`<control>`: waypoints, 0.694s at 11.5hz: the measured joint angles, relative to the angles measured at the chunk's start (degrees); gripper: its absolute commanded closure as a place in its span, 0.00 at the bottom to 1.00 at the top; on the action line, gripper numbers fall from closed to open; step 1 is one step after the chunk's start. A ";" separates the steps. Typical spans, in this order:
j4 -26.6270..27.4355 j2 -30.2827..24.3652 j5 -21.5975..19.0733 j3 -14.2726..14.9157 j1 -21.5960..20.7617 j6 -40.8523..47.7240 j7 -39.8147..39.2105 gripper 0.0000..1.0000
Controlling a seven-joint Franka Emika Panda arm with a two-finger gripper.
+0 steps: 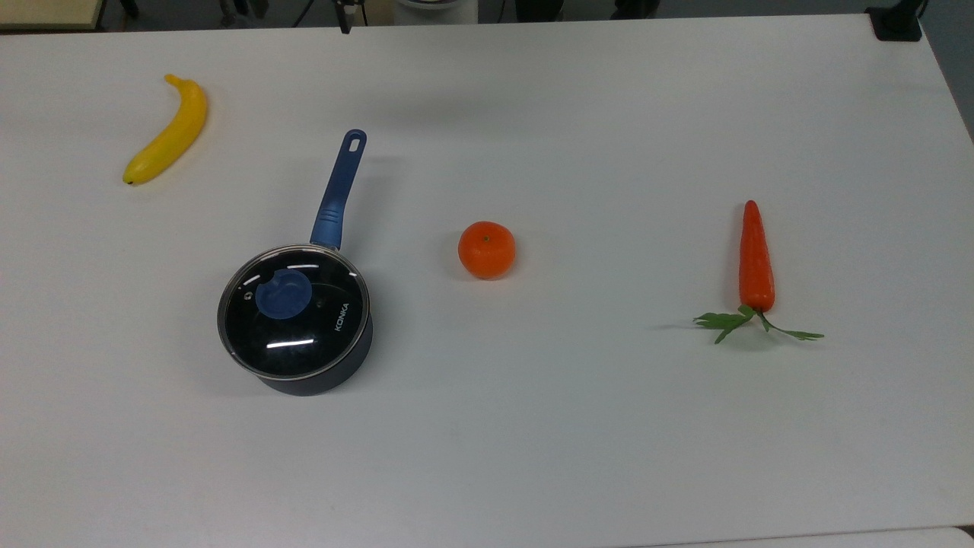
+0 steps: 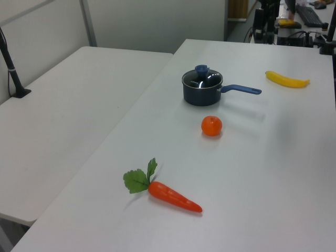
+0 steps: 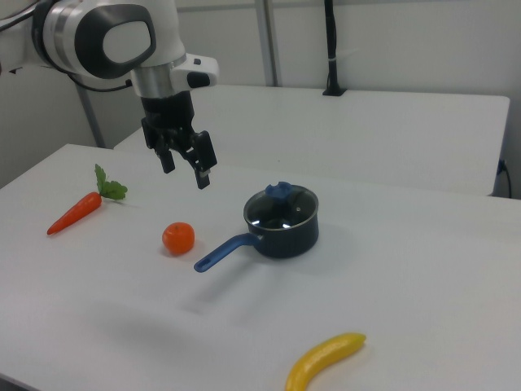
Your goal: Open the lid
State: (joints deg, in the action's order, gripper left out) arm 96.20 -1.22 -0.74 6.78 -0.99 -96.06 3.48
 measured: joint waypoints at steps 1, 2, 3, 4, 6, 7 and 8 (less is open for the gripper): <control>0.00 -0.06 0.00 0.00 0.00 0.00 0.00 0.00; 0.00 -0.08 0.00 0.00 0.00 0.25 -0.01 0.00; 0.00 -0.14 0.00 0.00 0.00 0.79 -0.01 0.00; 0.00 -0.25 0.00 0.00 0.00 1.05 -0.02 0.00; 0.00 -0.36 0.00 0.00 0.00 1.09 -0.02 0.00; 0.00 -0.36 0.00 0.00 0.00 1.09 -0.02 0.00; 0.00 -0.37 0.00 0.00 0.00 1.09 -0.02 0.00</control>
State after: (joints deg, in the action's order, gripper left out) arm 96.20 -1.59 -0.74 6.78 -0.98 -94.97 3.46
